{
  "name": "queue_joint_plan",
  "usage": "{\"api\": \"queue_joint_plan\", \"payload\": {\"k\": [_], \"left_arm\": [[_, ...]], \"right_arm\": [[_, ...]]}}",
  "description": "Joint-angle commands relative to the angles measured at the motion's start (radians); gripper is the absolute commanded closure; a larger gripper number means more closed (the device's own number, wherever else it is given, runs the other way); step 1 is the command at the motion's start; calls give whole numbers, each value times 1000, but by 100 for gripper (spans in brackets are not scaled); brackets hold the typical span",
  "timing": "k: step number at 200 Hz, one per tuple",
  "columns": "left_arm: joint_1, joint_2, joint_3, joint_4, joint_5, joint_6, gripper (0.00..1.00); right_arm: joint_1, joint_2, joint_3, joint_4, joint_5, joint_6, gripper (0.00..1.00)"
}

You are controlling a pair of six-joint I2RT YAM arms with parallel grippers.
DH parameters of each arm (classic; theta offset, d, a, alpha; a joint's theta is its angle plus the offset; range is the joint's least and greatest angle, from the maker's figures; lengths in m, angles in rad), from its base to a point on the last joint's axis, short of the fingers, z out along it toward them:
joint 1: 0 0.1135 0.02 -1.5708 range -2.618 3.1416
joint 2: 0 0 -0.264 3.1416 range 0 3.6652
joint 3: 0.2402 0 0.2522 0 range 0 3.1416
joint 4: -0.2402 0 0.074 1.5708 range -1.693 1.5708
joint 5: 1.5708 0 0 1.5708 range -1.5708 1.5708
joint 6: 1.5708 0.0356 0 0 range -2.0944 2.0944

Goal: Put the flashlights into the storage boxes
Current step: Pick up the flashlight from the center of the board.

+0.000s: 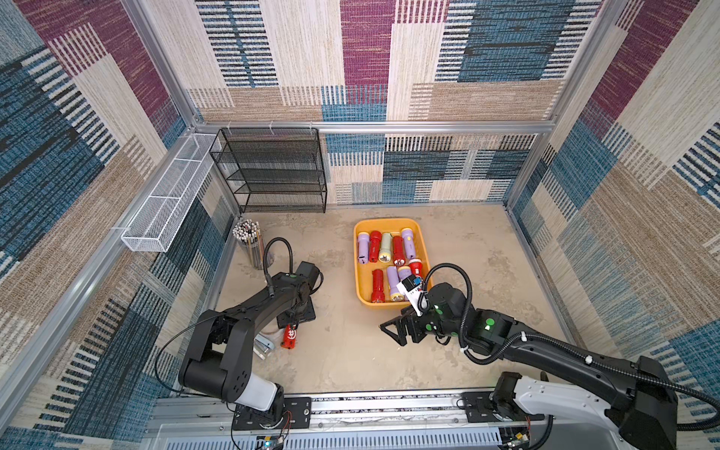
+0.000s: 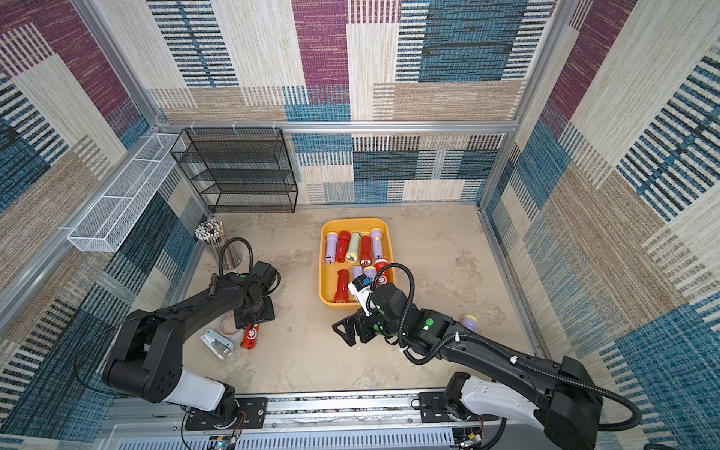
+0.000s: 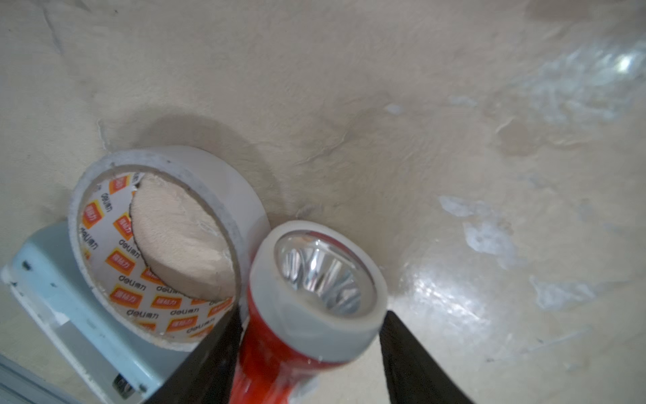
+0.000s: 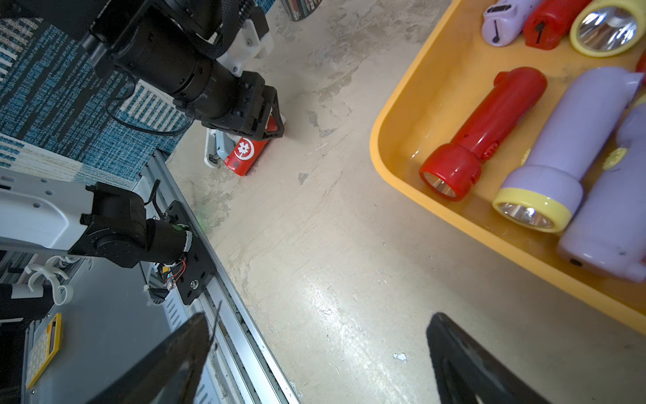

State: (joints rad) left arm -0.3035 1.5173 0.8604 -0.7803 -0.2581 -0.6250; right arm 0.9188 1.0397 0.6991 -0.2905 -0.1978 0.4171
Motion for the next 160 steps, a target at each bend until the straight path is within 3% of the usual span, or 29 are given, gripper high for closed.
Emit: {"api": "queue_joint_plan", "payload": {"k": [1,83,160], "left_arm": [[1,25,9,42,57,20,37],[1,79,23,63,103,32,54],[0,115,25,84,148,33,53]], "right_arm": [[0,-8,-3,23,22,-4,0],[0,1,-16,32,29,-11,0],[0,14,-18,34,32,-17,0]]}}
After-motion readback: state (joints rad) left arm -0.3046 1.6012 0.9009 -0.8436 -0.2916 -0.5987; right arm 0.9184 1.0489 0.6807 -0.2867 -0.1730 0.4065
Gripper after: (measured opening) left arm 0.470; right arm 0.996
